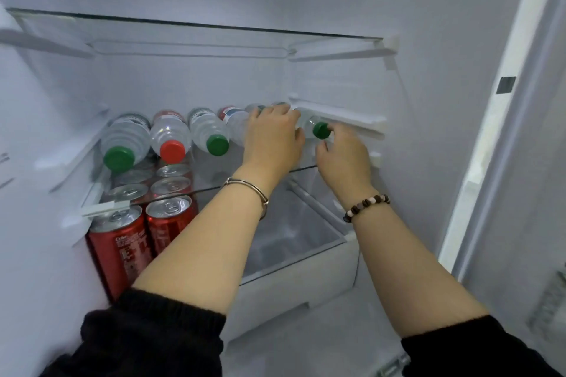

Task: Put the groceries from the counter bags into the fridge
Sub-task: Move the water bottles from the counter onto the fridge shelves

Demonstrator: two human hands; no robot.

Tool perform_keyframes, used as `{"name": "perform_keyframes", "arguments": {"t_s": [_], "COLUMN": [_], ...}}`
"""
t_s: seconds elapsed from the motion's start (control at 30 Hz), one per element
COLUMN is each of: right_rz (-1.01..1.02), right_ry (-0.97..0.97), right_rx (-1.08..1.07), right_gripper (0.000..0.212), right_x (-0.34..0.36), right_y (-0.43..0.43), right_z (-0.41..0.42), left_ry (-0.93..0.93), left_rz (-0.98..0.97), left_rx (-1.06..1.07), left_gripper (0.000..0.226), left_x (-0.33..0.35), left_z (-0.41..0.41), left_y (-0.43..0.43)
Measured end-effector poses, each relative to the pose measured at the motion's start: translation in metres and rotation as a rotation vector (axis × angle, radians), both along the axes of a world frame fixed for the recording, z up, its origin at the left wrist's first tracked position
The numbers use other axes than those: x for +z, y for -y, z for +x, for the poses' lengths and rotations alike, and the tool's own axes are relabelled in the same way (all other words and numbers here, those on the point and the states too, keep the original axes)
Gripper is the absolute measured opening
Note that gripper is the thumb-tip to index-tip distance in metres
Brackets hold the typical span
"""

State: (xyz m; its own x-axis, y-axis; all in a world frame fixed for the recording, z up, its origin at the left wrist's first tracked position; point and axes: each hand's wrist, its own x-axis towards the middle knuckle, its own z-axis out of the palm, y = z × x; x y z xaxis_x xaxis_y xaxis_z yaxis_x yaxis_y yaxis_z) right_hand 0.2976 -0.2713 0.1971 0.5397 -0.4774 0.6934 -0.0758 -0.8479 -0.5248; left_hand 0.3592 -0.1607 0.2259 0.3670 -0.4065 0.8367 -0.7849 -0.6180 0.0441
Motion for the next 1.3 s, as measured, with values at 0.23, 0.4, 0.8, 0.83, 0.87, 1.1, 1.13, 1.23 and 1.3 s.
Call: {"name": "perform_keyframes", "arguments": {"t_s": [0.23,0.4,0.8,0.83,0.87,1.1,1.13,1.23,1.3], "right_rz": [0.007,0.076,0.247,0.247,0.249,0.285,0.298,0.369,0.408], "right_ry": [0.106,-0.111,-0.382,-0.402,-0.427,-0.710,-0.717,-0.723,-0.746], "right_rx": [-0.062,-0.149,-0.466,-0.507,-0.552,-0.932,-0.991,-1.136,-1.225], "right_gripper": [0.031,0.033,0.035,0.036,0.038,0.061,0.063,0.066,0.067], "right_x": [-0.090,-0.178,-0.278,-0.280,-0.282,-0.275,-0.274,-0.272,-0.270], "right_y": [-0.008,-0.013,0.017,0.023,0.029,0.072,0.075,0.080,0.078], "right_z": [-0.079,-0.145,-0.330,-0.349,-0.370,-0.545,-0.575,-0.661,-0.716], "left_ry": [0.058,-0.126,-0.424,-0.425,-0.426,-0.436,-0.402,-0.293,-0.246], "left_rz": [-0.061,0.036,0.344,0.368,0.392,0.683,0.734,0.816,0.845], "left_rx": [-0.346,-0.482,-0.757,-0.790,-0.818,-0.918,-0.926,-0.999,-1.061], "left_gripper": [0.026,0.029,0.037,0.037,0.036,0.055,0.058,0.062,0.064], "left_x": [-0.081,-0.178,-0.287,-0.291,-0.296,-0.297,-0.296,-0.294,-0.295], "left_z": [-0.058,-0.107,-0.260,-0.277,-0.294,-0.461,-0.490,-0.578,-0.635], "left_y": [0.011,0.021,0.070,0.078,0.088,0.168,0.179,0.205,0.216]}}
